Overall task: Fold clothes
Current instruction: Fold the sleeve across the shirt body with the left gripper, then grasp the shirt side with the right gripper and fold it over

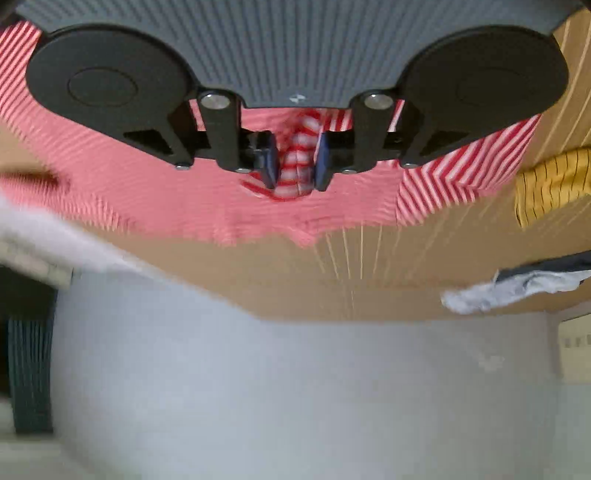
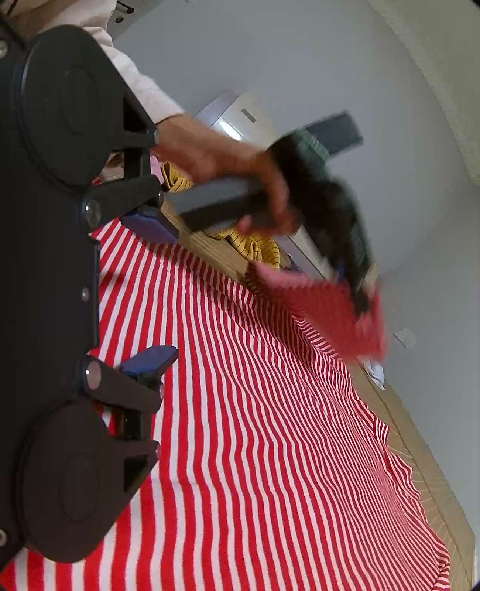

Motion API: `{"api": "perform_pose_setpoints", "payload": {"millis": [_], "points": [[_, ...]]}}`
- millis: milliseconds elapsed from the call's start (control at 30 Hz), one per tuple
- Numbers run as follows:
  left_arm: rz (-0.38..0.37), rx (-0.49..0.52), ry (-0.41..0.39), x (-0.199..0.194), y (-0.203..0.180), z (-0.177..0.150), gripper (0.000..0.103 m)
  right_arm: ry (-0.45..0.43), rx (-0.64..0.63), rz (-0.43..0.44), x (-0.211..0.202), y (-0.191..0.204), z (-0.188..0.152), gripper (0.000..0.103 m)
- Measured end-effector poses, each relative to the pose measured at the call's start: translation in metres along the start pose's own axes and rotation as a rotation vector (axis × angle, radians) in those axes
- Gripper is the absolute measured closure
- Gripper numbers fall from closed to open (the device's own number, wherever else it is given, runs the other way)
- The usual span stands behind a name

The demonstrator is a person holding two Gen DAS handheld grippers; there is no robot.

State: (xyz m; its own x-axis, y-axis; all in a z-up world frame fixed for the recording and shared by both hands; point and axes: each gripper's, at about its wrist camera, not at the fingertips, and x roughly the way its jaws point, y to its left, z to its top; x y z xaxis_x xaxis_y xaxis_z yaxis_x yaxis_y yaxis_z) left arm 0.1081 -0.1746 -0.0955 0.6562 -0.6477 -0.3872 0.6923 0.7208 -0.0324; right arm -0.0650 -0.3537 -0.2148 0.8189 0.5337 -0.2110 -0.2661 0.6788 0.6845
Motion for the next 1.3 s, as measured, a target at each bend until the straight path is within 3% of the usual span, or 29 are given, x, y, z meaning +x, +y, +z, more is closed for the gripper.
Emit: {"api": "perform_pose_setpoints", "payload": {"millis": [100,133,200,233,367,467,567,633,700,800,900,1067,1233,1300], "points": [[-0.004,0.045,0.023,-0.019,-0.001,-0.003,0.03,-0.01,0.017,0.018,-0.002,-0.003,0.0,0.039],[0.007,0.058,0.016,-0.032,-0.001,-0.005,0.027,-0.014,0.025,0.026,-0.003,-0.004,0.0,0.039],[0.041,0.096,0.023,-0.059,-0.007,-0.018,0.01,-0.025,0.04,0.041,-0.005,-0.006,0.001,0.039],[0.058,0.115,0.027,-0.072,-0.01,-0.025,0.008,-0.031,0.047,0.049,-0.006,-0.008,0.001,0.039],[0.121,0.174,0.085,-0.109,-0.016,-0.06,0.008,-0.054,0.088,0.088,-0.012,-0.014,0.001,0.039],[0.109,0.173,0.148,-0.114,-0.023,-0.076,0.008,-0.115,0.166,0.105,-0.02,-0.026,0.001,0.04],[0.103,0.167,0.127,-0.113,-0.027,-0.076,0.008,-0.149,0.26,0.127,-0.027,-0.037,0.003,0.045],[0.086,0.15,0.115,-0.116,-0.025,-0.073,0.008,-0.164,0.334,0.073,-0.036,-0.033,0.006,0.047],[0.058,0.122,0.123,-0.119,-0.024,-0.068,0.008,-0.204,0.44,0.025,-0.051,-0.022,0.011,0.04],[0.042,0.11,0.115,-0.12,-0.022,-0.065,0.008,-0.232,0.527,0.04,-0.055,-0.018,0.031,0.034],[0.026,0.092,0.118,-0.115,-0.016,-0.056,0.008,-0.14,0.505,-0.072,-0.034,-0.018,0.071,0.034],[0.042,0.075,0.135,-0.111,-0.008,-0.053,0.008,-0.017,0.32,-0.259,0.025,-0.022,0.116,0.034],[0.041,0.055,0.158,-0.109,-0.002,-0.054,0.008,-0.019,0.229,-0.357,0.065,-0.042,0.126,0.051],[0.04,0.06,0.17,-0.111,-0.003,-0.055,0.008,-0.028,0.22,-0.362,0.07,-0.049,0.128,0.053]]}}
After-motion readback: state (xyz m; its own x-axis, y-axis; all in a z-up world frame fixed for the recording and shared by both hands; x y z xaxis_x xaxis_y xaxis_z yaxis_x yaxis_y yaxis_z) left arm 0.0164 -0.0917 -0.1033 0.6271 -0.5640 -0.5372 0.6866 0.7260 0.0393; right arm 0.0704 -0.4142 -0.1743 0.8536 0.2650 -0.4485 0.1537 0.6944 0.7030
